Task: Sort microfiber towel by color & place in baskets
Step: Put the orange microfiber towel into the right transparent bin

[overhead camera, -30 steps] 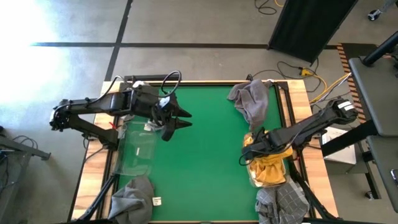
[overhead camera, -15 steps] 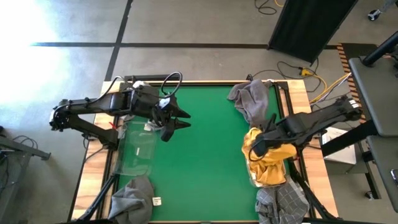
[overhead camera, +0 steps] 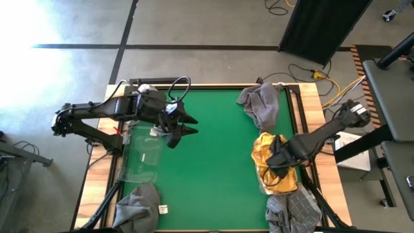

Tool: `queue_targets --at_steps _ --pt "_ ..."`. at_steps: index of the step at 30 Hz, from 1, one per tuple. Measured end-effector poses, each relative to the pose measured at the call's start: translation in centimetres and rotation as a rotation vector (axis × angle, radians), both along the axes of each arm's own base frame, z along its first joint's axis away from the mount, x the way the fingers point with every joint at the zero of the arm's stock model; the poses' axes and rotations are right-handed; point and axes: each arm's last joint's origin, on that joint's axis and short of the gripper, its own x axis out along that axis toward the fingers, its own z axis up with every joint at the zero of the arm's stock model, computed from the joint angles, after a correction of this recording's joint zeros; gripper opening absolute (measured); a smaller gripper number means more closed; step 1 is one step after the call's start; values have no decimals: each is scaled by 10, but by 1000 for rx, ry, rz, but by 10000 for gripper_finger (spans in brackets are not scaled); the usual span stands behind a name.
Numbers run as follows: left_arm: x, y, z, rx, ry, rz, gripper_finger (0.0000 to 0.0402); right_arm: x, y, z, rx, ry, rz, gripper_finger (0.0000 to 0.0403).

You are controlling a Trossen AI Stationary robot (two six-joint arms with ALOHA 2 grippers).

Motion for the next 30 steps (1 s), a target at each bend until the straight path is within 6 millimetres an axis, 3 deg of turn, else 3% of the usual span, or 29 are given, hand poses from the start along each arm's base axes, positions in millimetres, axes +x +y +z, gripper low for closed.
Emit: queue_targets --at_steps 5,10,13,14,19,22,25,30 --pt "0 0 0 8 0 -2 170 16 10 -30 9 -4 58 237" --pt "0 0 0 1 1 0 170 57 31 -50 128 -246 142 114" --pt "0 0 0 -11 3 6 170 66 34 -65 115 -214 165 32" --pt "0 0 0 -11 2 6 170 66 34 -73 99 -174 173 23" --pt "0 0 0 -12 3 6 170 56 27 -115 72 10 169 11" --pt "0 0 -1 -12 7 5 170 50 22 -127 46 75 129 16" --pt "0 0 -1 -13 11 4 170 52 20 -118 75 56 81 41" --pt "-1 0 -3 -13 33 4 170 54 15 -72 101 -126 -20 121"
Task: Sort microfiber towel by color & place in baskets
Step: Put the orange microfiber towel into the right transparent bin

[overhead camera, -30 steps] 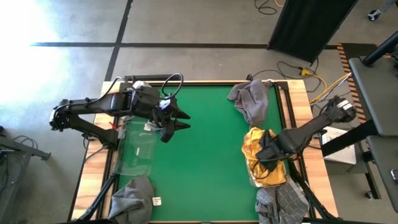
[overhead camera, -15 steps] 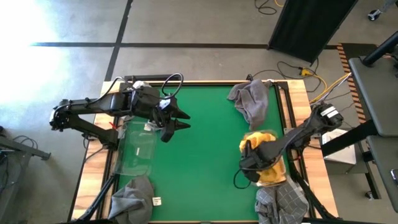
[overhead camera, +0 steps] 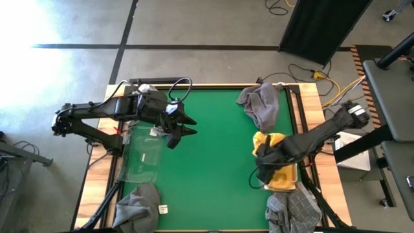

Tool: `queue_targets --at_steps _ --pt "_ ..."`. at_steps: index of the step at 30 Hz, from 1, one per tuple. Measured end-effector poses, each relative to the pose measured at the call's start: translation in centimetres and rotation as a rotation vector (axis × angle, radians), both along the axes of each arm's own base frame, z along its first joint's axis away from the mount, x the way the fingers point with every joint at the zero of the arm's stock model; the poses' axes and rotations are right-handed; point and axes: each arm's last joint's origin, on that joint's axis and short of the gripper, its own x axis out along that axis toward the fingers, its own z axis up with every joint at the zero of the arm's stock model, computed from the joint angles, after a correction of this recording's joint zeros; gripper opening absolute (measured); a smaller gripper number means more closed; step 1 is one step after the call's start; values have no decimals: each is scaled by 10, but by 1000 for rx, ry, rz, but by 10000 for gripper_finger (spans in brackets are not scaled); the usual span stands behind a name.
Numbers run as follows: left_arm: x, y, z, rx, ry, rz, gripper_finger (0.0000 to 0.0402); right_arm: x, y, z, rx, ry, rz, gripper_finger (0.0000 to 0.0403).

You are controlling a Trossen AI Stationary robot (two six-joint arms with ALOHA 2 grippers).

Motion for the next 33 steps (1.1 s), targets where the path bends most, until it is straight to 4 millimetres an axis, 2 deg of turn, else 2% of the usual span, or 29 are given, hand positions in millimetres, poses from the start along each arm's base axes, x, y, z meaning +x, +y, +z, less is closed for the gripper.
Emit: queue_targets --at_steps 4,8,12,16,18,20,25,29,33 --pt "-1 0 -1 0 12 0 170 -12 -3 45 69 -150 46 182" --pt "-1 0 -1 0 13 0 170 -30 -10 83 83 -294 194 217" --pt "-1 0 -1 -1 13 1 170 -41 -16 107 -72 -436 450 227" --pt "-1 0 -1 -7 14 4 170 -40 -26 122 -367 -541 516 222" --pt "-1 0 -1 -7 13 5 170 -35 -27 120 -477 -544 557 216" --pt "-1 0 -1 -6 13 7 170 -31 -26 110 -507 -497 615 209" --pt "-1 0 -1 -9 12 9 170 -28 -24 65 -394 -316 674 187" --pt "0 0 -1 -19 13 22 170 -40 -26 27 -299 -178 651 170" --pt "0 1 -1 -16 13 42 170 -48 -28 -3 -236 -134 660 157"
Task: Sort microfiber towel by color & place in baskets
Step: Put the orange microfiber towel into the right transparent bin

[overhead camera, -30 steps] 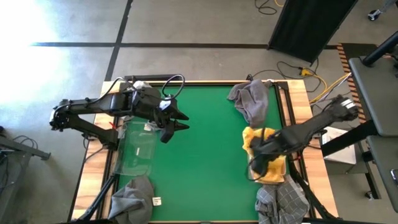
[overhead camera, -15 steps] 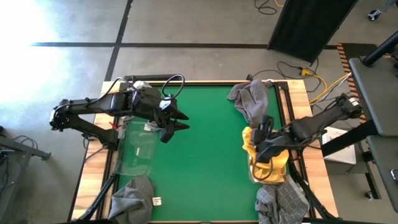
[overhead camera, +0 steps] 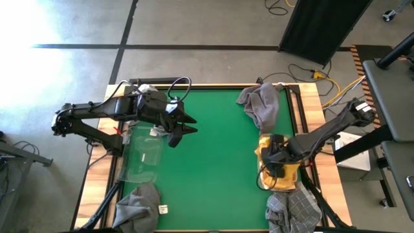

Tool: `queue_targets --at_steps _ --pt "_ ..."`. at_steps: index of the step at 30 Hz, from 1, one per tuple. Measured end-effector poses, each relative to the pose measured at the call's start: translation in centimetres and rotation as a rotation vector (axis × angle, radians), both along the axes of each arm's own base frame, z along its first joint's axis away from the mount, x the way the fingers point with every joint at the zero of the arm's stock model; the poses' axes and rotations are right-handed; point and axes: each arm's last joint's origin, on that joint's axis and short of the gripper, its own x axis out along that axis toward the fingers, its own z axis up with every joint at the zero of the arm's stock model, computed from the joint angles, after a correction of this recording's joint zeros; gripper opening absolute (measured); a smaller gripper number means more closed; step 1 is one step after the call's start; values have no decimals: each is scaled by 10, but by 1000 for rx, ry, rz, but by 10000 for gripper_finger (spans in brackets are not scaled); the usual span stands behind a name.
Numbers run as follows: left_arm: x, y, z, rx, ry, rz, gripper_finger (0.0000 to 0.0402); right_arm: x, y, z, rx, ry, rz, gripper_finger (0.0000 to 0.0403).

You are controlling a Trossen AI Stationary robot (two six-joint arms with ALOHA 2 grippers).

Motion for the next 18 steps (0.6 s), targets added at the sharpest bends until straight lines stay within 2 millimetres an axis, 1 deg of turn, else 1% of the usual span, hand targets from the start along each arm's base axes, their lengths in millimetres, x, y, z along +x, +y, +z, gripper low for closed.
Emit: queue_targets --at_steps 4,7,10,12,14,18 --pt "0 0 1 4 -8 8 170 -1 -1 -24 28 -40 23 147" --pt "0 0 1 5 -7 10 170 1 -2 -39 55 -64 -7 140" --pt "0 0 1 5 -7 9 170 2 -3 -41 67 -51 -60 137" --pt "0 0 1 5 -7 9 170 4 -2 -33 67 -42 -65 141" --pt "0 0 1 5 -7 10 170 5 -1 -18 70 -33 -62 149" --pt "0 1 1 7 -7 12 170 9 0 27 84 -60 -19 174"
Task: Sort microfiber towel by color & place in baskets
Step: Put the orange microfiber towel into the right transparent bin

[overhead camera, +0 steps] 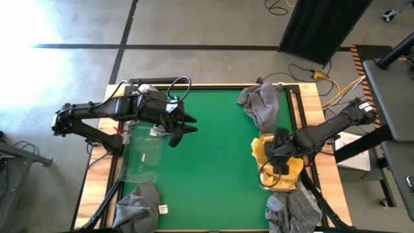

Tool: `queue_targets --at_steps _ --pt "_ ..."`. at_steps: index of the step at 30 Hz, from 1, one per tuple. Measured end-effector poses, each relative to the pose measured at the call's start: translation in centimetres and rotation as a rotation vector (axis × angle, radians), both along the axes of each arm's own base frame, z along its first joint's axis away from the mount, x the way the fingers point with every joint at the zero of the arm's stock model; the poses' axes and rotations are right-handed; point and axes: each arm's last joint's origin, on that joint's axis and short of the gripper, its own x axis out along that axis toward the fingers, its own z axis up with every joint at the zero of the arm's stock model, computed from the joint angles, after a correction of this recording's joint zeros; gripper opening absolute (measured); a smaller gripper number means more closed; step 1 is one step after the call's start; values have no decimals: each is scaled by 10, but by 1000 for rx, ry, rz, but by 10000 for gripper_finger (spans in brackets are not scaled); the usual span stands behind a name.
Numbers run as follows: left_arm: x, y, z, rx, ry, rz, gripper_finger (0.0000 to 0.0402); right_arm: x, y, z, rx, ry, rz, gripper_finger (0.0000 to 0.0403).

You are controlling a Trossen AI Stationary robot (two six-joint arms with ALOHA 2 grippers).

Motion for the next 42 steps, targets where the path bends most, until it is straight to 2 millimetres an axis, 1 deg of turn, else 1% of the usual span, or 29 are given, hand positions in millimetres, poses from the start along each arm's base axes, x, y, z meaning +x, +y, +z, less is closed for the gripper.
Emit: queue_targets --at_steps 3,6,9,11,13,15,17,18,20,23,26,29,31,33,35,37,38,40,42 --pt "0 0 0 7 0 6 170 -4 -2 29 -25 24 7 194" --pt "0 0 0 9 0 9 170 -5 -4 51 -68 -18 5 208" --pt "0 0 0 12 -3 8 170 2 -4 61 -87 -167 -1 213" --pt "0 0 1 12 -9 8 170 11 -1 61 -96 -275 21 213" --pt "0 0 1 12 -9 9 170 20 1 53 -88 -349 30 211" --pt "0 0 1 11 -8 8 170 26 0 39 -78 -355 24 207" --pt "0 0 1 4 -7 12 170 24 -2 21 -70 -278 2 203" --pt "0 0 1 0 -7 14 170 21 -4 12 -71 -222 -14 201" --pt "0 0 0 -5 -5 14 170 12 -6 0 -72 -129 -56 196" --pt "0 -1 -1 -11 7 13 170 2 -8 -4 -70 -82 -113 190" --pt "0 -1 -1 -14 11 14 170 -1 -10 -3 -67 -95 -106 185" --pt "0 -1 -1 -15 11 14 170 -2 -11 -14 -72 -99 -82 182" --pt "0 -1 -1 -15 11 14 170 -1 -10 -27 -55 -117 -70 182" --pt "0 -1 -1 -15 11 14 170 -2 -11 -46 -25 -126 -73 183" --pt "0 -1 -1 -15 11 14 170 -4 -13 -66 16 -126 -97 182" --pt "0 -1 -1 -15 14 14 170 -6 -16 -79 48 -121 -135 180" --pt "-1 -1 -2 -15 17 14 170 -7 -16 -83 53 -114 -151 180" --pt "-1 -1 -3 -15 28 14 170 -9 -17 -85 57 -93 -167 182" --pt "-1 -1 -3 -13 29 13 170 -9 -16 -78 70 -84 -168 187"
